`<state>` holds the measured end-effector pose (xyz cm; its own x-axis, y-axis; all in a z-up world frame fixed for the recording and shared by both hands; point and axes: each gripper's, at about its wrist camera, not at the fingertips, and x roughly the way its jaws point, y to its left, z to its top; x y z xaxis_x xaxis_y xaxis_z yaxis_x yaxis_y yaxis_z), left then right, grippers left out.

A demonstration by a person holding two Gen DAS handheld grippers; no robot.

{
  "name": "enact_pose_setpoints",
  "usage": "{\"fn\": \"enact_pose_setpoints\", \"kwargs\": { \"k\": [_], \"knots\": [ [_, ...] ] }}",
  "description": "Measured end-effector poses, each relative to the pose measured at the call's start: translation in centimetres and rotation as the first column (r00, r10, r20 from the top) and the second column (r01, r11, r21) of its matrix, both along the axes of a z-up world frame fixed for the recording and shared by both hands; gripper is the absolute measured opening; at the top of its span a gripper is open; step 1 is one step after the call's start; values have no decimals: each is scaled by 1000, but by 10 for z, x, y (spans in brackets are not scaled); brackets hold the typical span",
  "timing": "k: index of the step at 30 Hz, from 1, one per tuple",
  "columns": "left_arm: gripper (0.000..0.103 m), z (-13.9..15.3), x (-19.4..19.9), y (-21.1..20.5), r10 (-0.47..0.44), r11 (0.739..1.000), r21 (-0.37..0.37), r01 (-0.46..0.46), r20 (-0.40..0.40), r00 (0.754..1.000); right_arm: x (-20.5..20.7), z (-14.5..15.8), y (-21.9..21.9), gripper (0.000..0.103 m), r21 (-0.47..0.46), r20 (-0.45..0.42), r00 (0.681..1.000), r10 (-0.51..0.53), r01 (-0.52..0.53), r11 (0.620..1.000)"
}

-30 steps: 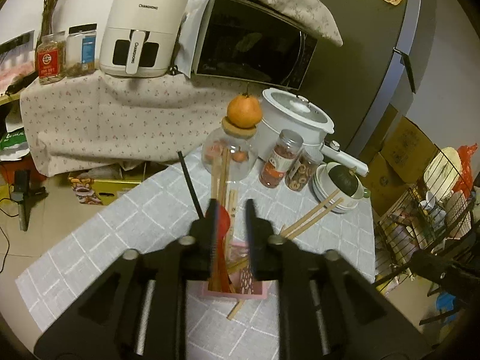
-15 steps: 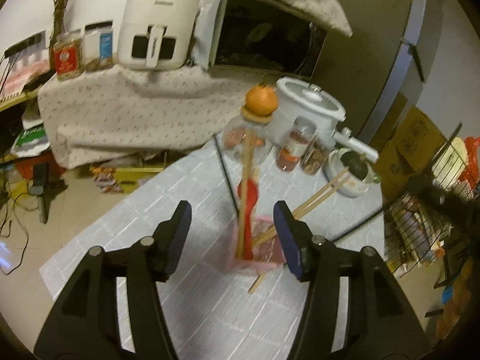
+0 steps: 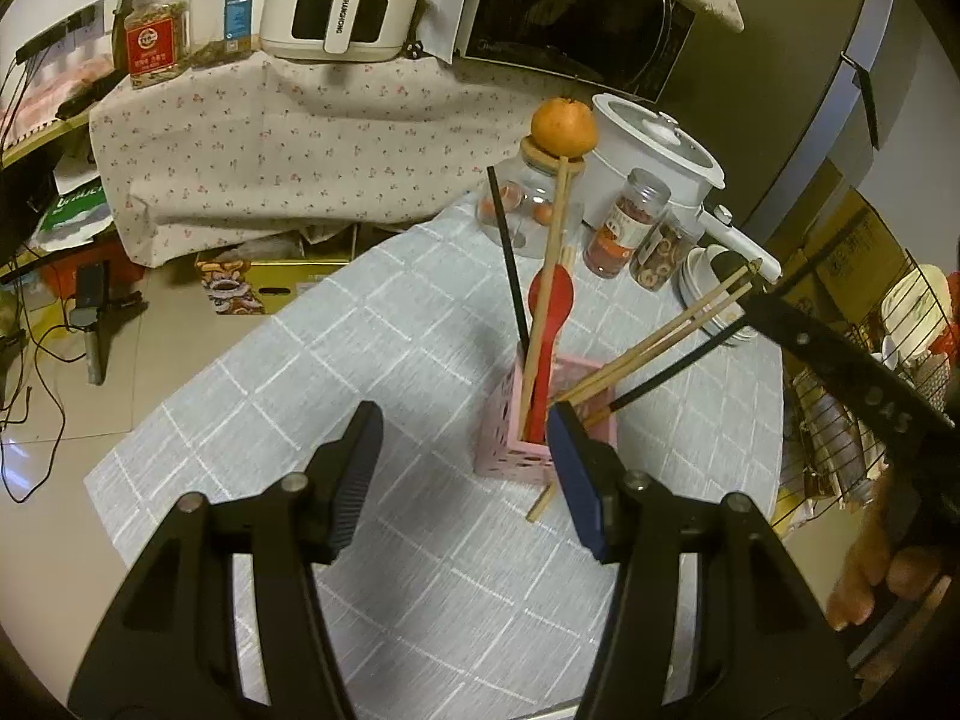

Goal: Organize utensils
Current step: 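Carry both chopsticks over the pink basket and open both tools to drop them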

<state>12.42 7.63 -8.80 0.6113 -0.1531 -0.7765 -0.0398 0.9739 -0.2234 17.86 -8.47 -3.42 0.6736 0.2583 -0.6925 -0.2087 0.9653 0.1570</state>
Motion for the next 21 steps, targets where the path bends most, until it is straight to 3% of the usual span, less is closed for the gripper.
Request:
{"fn": "enact_pose_setpoints", "kwargs": {
  "k": [6, 12, 17, 21],
  "knots": [
    [59, -2, 0, -1, -10, 1000, 4, 10, -12, 1000, 7, -8, -5, 9, 16, -28, 999, -16, 16, 1000],
    [66, -6, 0, -2, -16, 1000, -8, 16, -32, 999, -1, 11, -27, 20, 66, -9, 999, -32, 32, 997],
    [70, -12, -1, -5, -41, 999, -33, 39, -69, 997, -16, 23, -52, 43, 103, -26, 999, -46, 49, 993],
    [75, -16, -6, -8, -66, 997, -47, 62, -93, 994, -32, 23, -69, 49, 90, -65, 997, -46, 52, 995]
  ]
}}
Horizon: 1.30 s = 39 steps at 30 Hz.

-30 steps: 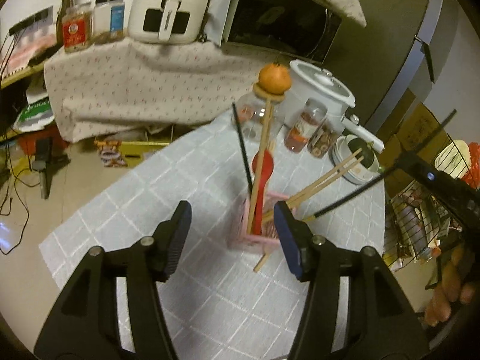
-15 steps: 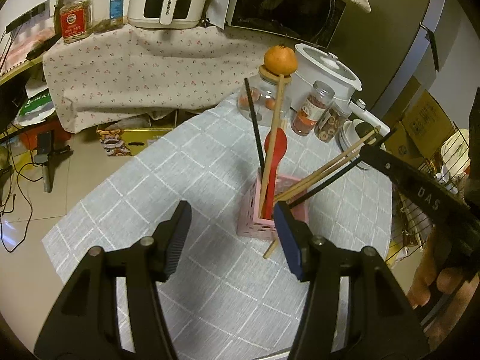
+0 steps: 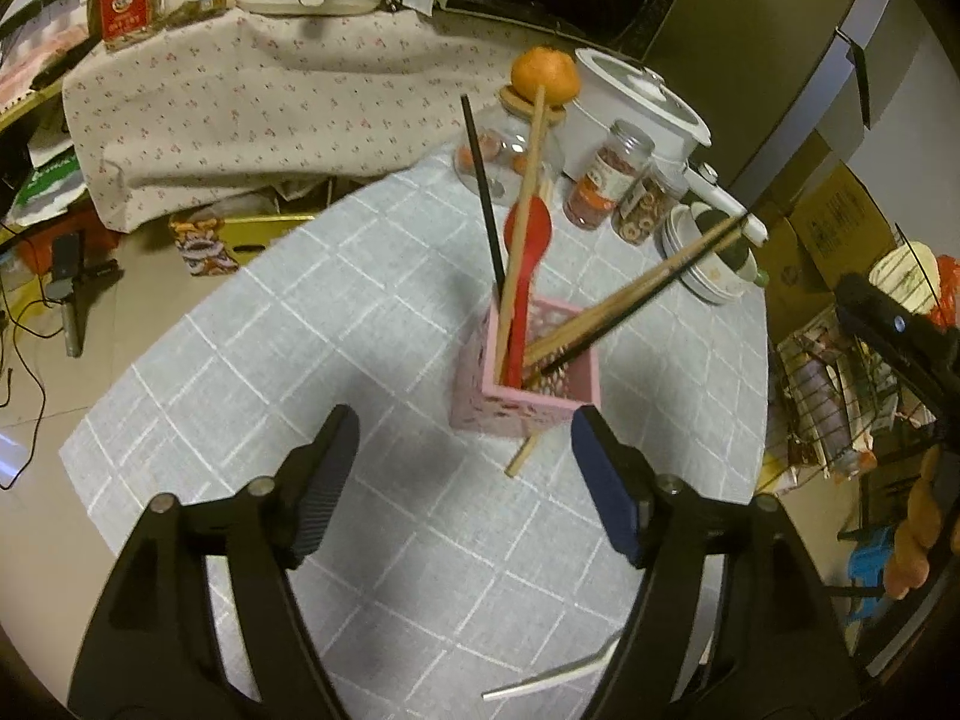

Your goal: Organize utensils

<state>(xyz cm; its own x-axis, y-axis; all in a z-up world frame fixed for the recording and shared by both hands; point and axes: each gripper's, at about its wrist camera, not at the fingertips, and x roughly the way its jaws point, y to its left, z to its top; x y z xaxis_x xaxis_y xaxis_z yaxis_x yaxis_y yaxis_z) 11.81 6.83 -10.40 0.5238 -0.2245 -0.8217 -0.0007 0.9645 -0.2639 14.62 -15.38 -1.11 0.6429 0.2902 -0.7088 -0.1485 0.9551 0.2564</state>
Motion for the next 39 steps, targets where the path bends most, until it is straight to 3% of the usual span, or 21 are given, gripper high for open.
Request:
{"fn": "enact_pose_setpoints", "kwargs": {
  "k": [2, 13, 18, 27, 39],
  "knots": [
    [76, -3, -4, -1, -11, 1000, -2, 11, -12, 1000, -8, -5, -5, 57, -24, -28, 1000, 3, -4, 1000],
    [81, -24, -36, -11, -94, 996, -11, 93, -86, 992, -54, -64, -28, 63, -62, -240, 970, 49, -66, 996],
    [81, -38, -52, -20, -156, 987, 21, 160, -118, 981, -79, -97, -28, 63, -55, -347, 932, 106, -133, 990],
    [81, -54, -72, -25, -219, 969, 84, 233, -144, 965, -100, -155, -36, 63, -21, -522, 847, 103, -134, 991],
    [81, -67, -84, -30, -255, 954, 118, 276, -164, 953, -117, -200, -27, 60, 25, -613, 774, 158, -182, 983]
  ]
}}
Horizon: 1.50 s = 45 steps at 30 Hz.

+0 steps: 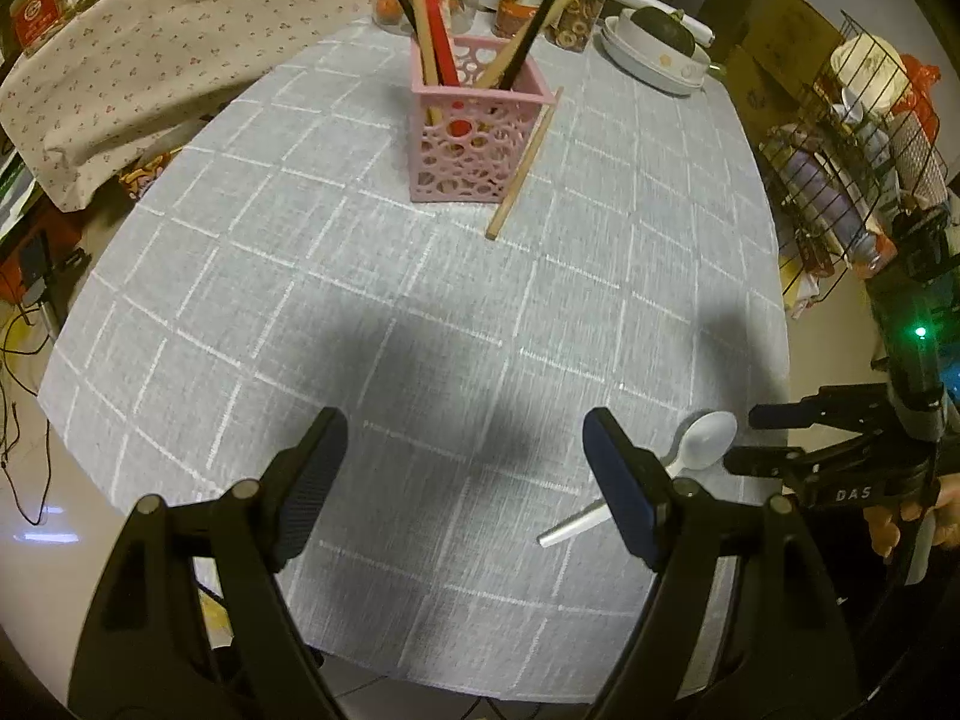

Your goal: Organize utensils

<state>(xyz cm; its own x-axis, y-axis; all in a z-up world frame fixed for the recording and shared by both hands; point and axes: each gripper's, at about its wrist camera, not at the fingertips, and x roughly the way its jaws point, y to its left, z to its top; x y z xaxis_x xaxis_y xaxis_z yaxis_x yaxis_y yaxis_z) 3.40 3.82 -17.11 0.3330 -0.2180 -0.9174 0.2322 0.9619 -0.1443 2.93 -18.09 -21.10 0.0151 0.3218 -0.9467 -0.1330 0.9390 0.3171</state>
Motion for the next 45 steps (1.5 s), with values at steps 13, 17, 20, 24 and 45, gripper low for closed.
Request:
{"fn": "enact_pose_setpoints", "kwargs": {
  "k": [13, 17, 20, 24, 45],
  "knots": [
    [81, -9, -2, -5, -7, 1000, 25, 7, -11, 1000, 12, -13, 2, 37, 94, -22, 996, -84, 85, 992],
    [81, -10, -2, -7, -7, 1000, 27, 8, -11, 1000, 19, -14, 2, 36, 117, -3, 992, -124, 124, 985],
    [81, -11, -2, -8, -6, 1000, 29, 7, -13, 1000, 24, -16, 4, 21, 152, -4, 990, -141, 140, 978],
    [81, -10, -2, -10, -8, 999, 31, 8, -11, 1000, 28, -19, 6, 9, 201, 7, 985, -171, 166, 965],
    [79, 11, 24, -86, -173, 978, 136, 157, 118, 978, 67, 86, -69, 3, 58, 304, 926, -222, 215, 975]
  ]
}}
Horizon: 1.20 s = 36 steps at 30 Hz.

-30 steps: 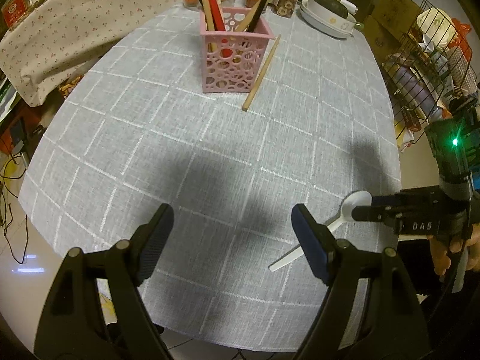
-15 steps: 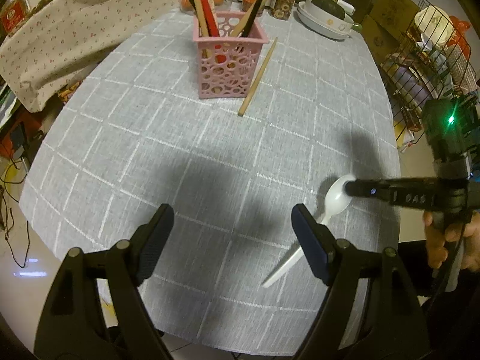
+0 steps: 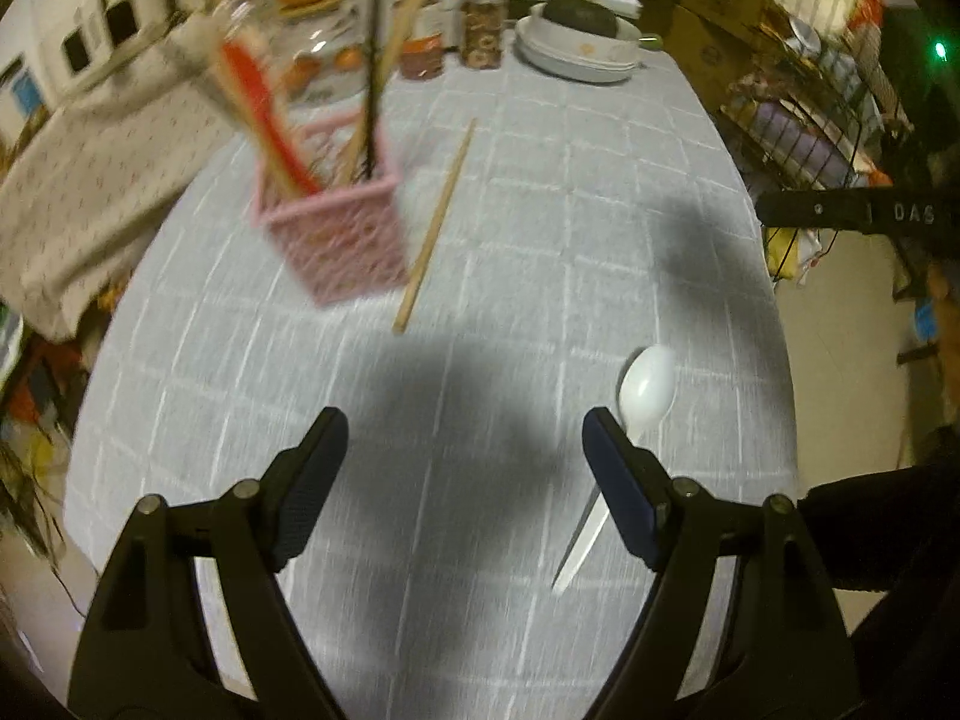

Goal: Organize utensils
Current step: 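Lift the white spoon with the right tool while the left tool approaches the wooden chopstick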

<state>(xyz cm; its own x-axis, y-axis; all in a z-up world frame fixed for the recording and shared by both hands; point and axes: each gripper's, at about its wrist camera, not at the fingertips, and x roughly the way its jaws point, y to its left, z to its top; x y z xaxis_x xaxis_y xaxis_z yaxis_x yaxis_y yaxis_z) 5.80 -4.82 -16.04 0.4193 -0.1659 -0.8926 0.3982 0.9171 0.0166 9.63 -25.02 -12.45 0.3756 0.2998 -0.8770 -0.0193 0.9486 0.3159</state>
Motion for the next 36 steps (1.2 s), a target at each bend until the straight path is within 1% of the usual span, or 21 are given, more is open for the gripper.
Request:
{"fn": "enact_pose_setpoints", "kwargs": {
  "k": [1, 3, 4, 5, 6, 7, 10, 12, 14, 16, 19, 21, 22, 24, 25, 26, 27, 31, 32, 33, 36],
  "knots": [
    [79, 2, 4, -8, -10, 1000, 12, 10, 11, 1000, -1, -4, -4, 4, 12, -23, 1000, -10, 11, 1000],
    [79, 5, 8, -12, -14, 1000, 7, 14, 13, 1000, -2, -19, -8, 5, 26, -96, 995, -22, 24, 999],
    [79, 7, 11, -13, -8, 1000, -2, 8, 12, 1000, -3, -26, -10, 10, 34, -130, 991, -19, 24, 999],
    [79, 7, 12, -12, 0, 1000, -8, 0, 8, 1000, -3, -35, -9, 18, 55, -171, 985, -14, 24, 998],
    [79, 7, 13, -11, 13, 1000, -17, -13, -1, 1000, -3, -48, -6, 21, 91, -216, 976, -10, 30, 995],
    [79, 7, 13, -9, 21, 999, -23, -22, -7, 1000, -3, -56, -4, 26, 110, -240, 971, -4, 31, 993],
    [79, 5, 8, -3, 38, 998, -39, -39, -26, 999, -2, -77, 8, 27, 142, -273, 962, 16, 24, 990],
    [79, 2, 5, 2, 41, 998, -41, -42, -32, 999, -1, -88, 14, 31, 143, -287, 958, 19, 23, 989],
    [79, -3, 0, 11, 43, 998, -37, -44, -40, 998, 1, -97, 20, 44, 159, -300, 954, 27, 22, 987],
    [79, -5, -3, 17, 43, 998, -34, -44, -48, 998, 3, -103, 26, 46, 164, -300, 953, 37, 14, 986],
    [79, -8, -8, 27, 49, 998, -40, -52, -59, 997, 4, -109, 35, 46, 129, -273, 961, 51, -16, 991],
    [79, -11, -11, 30, 45, 998, -48, -48, -72, 996, 4, -108, 41, 43, 132, -239, 969, 66, -35, 991],
    [79, -12, -12, 30, 40, 998, -47, -44, -76, 996, 4, -110, 43, 36, 144, -235, 969, 72, -39, 989],
    [79, -13, -14, 30, 30, 999, -40, -33, -74, 997, 3, -109, 44, 32, 137, -215, 974, 66, -37, 990],
    [79, -13, -15, 30, 27, 999, -38, -30, -72, 997, 2, -109, 44, 27, 148, -208, 975, 72, -41, 988],
    [79, -13, -16, 29, 23, 999, -35, -25, -69, 997, 2, -111, 44, 20, 172, -214, 974, 79, -42, 984],
    [79, -13, -16, 30, 22, 999, -34, -24, -67, 998, 1, -116, 43, 19, 204, -226, 971, 82, -35, 978],
    [79, -14, -14, 29, 21, 999, -34, -23, -64, 998, -3, -116, 43, 19, 224, -194, 977, 89, -45, 973],
    [79, -14, -14, 28, 20, 999, -33, -22, -61, 998, -4, -116, 43, 11, 225, -193, 976, 98, -53, 973],
    [79, -14, -14, 27, 19, 999, -32, -21, -59, 998, -5, -116, 44, 7, 220, -196, 975, 107, -63, 974],
    [79, -12, -12, 21, 10, 1000, -29, -11, -49, 999, -5, -106, 46, 4, 192, -170, 978, 121, -87, 977]
  ]
}}
